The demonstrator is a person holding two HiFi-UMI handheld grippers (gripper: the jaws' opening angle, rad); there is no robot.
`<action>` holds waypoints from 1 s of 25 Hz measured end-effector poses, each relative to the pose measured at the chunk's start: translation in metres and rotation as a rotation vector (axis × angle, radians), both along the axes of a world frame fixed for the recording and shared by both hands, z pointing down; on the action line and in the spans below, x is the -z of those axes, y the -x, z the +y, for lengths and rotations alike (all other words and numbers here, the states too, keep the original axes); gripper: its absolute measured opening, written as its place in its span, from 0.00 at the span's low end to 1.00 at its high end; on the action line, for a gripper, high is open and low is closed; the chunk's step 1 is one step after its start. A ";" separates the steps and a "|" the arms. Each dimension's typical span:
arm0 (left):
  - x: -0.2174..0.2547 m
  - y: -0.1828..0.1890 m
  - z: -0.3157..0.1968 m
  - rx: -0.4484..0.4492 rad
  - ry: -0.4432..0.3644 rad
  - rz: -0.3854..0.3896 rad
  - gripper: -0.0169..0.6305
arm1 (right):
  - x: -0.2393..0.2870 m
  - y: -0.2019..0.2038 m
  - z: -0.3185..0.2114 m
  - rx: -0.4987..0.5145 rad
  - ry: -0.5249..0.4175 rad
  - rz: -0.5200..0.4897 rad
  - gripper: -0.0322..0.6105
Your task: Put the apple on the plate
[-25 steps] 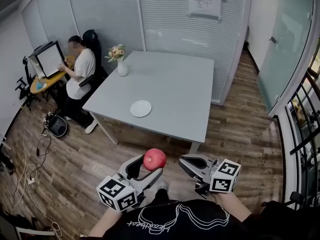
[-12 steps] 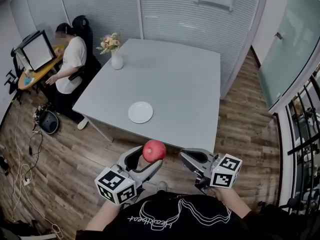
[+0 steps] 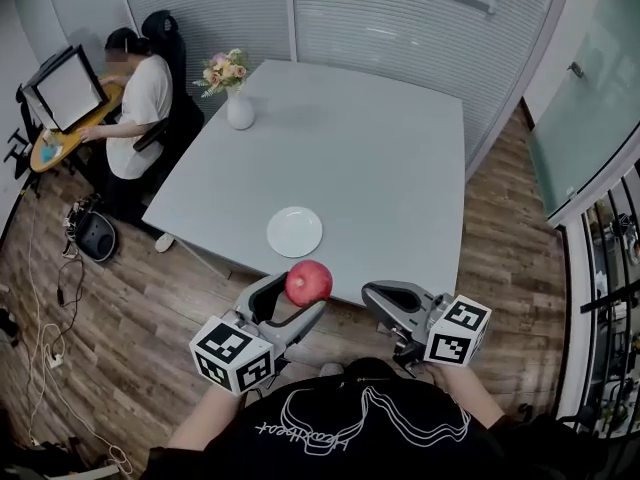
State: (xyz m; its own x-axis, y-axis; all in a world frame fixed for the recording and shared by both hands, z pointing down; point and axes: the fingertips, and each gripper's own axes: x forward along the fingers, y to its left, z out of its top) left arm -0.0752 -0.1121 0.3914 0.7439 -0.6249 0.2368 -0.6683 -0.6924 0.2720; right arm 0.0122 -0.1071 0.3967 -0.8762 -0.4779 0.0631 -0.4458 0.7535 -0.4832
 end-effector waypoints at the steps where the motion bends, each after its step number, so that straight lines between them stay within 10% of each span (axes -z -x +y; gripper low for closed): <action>1: -0.002 0.002 -0.006 0.006 0.001 -0.006 0.50 | -0.002 0.001 -0.005 0.003 0.006 0.000 0.06; 25: -0.076 0.046 -0.157 0.145 0.080 -0.170 0.50 | -0.058 0.016 -0.133 0.044 0.175 0.015 0.06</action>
